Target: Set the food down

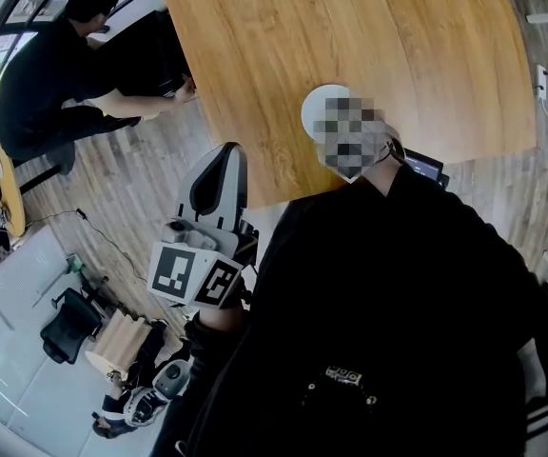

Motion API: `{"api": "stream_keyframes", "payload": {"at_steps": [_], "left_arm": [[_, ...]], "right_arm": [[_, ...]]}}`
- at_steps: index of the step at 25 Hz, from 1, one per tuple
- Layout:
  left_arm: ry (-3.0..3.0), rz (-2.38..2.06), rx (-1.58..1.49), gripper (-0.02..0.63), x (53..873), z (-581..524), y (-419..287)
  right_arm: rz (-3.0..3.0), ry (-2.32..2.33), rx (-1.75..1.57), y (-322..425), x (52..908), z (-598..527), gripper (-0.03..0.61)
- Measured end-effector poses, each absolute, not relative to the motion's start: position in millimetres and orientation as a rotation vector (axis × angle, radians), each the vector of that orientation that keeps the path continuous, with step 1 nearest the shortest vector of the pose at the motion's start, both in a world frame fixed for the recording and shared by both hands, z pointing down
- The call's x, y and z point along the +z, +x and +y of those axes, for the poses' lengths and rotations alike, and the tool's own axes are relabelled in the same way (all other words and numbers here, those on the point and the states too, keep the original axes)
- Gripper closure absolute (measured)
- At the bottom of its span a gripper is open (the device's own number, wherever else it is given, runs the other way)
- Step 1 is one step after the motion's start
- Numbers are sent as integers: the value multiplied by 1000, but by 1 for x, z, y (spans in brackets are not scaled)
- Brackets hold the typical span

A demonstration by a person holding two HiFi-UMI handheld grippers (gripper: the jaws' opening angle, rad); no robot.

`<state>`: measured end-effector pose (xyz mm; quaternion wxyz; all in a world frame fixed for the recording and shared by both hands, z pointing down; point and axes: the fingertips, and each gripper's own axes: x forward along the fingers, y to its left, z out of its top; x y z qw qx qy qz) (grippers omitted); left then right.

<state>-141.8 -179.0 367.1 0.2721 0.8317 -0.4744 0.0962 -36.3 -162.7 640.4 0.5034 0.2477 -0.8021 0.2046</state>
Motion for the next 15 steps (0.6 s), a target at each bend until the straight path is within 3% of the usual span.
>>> {"api": "stream_keyframes", "payload": {"at_steps": [10, 15], "left_arm": [[2386, -1272, 167, 615, 318, -177, -148], [2407, -1258, 151, 615, 309, -175, -153]], "right_arm": [[-2097, 723, 354, -51, 534, -174, 402], [-2072, 733, 276, -57, 530, -178, 402]]}}
